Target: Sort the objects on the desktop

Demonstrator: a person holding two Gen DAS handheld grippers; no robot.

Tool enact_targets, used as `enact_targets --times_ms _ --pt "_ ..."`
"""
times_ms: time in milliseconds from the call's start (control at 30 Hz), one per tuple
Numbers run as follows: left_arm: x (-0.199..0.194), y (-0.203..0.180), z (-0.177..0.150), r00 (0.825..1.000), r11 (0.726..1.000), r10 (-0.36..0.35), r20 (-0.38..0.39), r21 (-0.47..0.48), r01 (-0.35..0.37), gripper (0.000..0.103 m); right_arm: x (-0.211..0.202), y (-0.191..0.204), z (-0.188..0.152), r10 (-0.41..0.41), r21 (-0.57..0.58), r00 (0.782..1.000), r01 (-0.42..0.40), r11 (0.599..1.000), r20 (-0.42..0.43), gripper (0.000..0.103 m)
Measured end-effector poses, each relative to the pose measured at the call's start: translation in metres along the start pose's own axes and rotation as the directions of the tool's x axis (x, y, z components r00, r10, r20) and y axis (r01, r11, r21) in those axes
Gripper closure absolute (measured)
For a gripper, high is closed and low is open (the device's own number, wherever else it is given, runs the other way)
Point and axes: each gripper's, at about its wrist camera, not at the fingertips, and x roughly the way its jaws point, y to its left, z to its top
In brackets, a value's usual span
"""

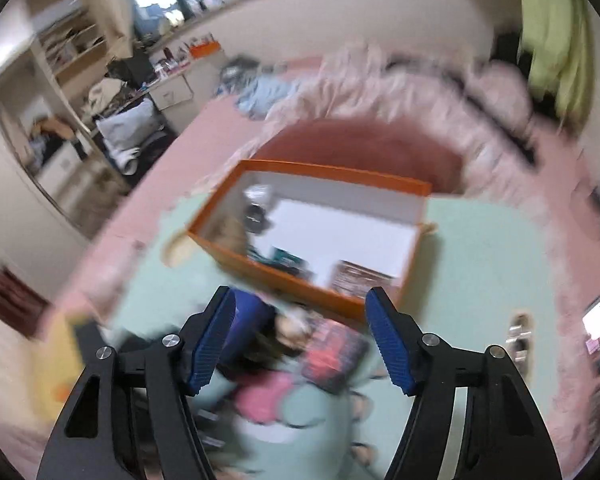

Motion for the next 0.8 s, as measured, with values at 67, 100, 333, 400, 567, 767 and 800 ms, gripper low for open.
enact_targets --times_ms 67,100,333,400,567,767,800 --pt "0.0 0.0 -0.001 1.0 1.0 -0.002 0.001 0.001 0.002 0.0 0.02 -0.005 0.026 0.072 0.07 0.99 -0.064 0.995 -0.125 0.035" --pt "0.0 0.0 -0.001 1.0 1.0 -0.003 0.003 0.001 0.003 0.0 0.032 -0.006 0.036 0.082 0.085 0.98 -0.067 0.994 -0.18 0.035" --pt "-0.001 -0.002 -0.002 1.0 1.0 -0.008 0.009 0.002 0.008 0.0 0.099 -0.014 0.062 -0.141 0.014 0.901 0.161 0.987 -0.409 0.042" --pt "-0.001 -0.002 -0.003 1.0 1.0 -0.009 0.01 0.003 0.009 0.0 0.112 -0.026 0.062 -0.158 0.03 0.875 0.193 0.981 -0.458 0.042" --pt "-0.001 -0.002 -0.003 1.0 1.0 -0.011 0.011 0.006 0.011 0.0 0.127 -0.031 0.059 -0.242 -0.033 0.837 0.259 0.965 -0.491 0.044" --pt "-0.002 -0.003 -0.003 1.0 1.0 -0.013 0.012 0.007 0.013 0.0 0.143 -0.016 0.052 -0.4 -0.218 0.781 0.335 0.917 -0.48 0.048" --pt "-0.002 -0.003 -0.003 1.0 1.0 -0.014 0.012 0.006 0.014 0.0 0.143 -0.017 0.053 -0.389 -0.21 0.784 0.327 0.921 -0.485 0.053"
